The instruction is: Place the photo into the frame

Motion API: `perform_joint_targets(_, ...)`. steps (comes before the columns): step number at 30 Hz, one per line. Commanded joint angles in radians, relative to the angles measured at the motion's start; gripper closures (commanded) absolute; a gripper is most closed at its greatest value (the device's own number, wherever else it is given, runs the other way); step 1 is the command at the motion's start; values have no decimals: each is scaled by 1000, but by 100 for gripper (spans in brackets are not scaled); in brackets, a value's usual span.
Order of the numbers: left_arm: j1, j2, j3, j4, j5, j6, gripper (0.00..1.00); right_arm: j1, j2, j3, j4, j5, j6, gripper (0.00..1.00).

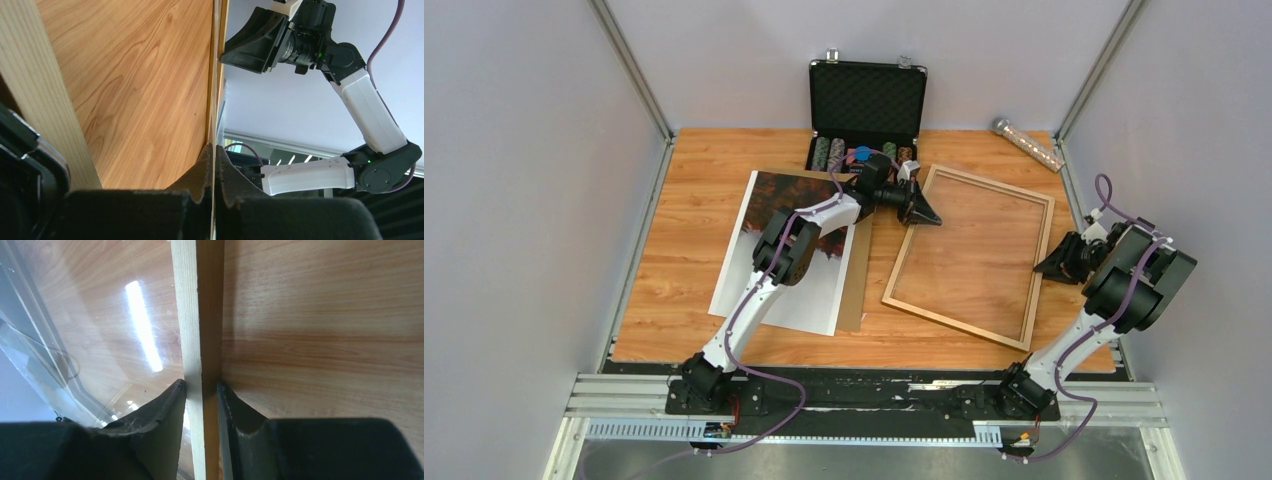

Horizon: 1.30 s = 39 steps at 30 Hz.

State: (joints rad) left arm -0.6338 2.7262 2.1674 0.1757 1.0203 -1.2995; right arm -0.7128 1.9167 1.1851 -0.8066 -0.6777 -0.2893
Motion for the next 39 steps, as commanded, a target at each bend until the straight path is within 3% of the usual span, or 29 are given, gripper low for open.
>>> perform_joint_targets(1,-20,-34,-28,-112,39,-66,100,12,-12,2,53,35,-10,68)
perform_joint_targets(13,-21,-28,-80,-5,44,-148,100,10,-12,10,52,11,8,60)
perform_joint_targets(39,-30,-56,-154,75,62,-209,100,3,7,21,41,-26,12,63)
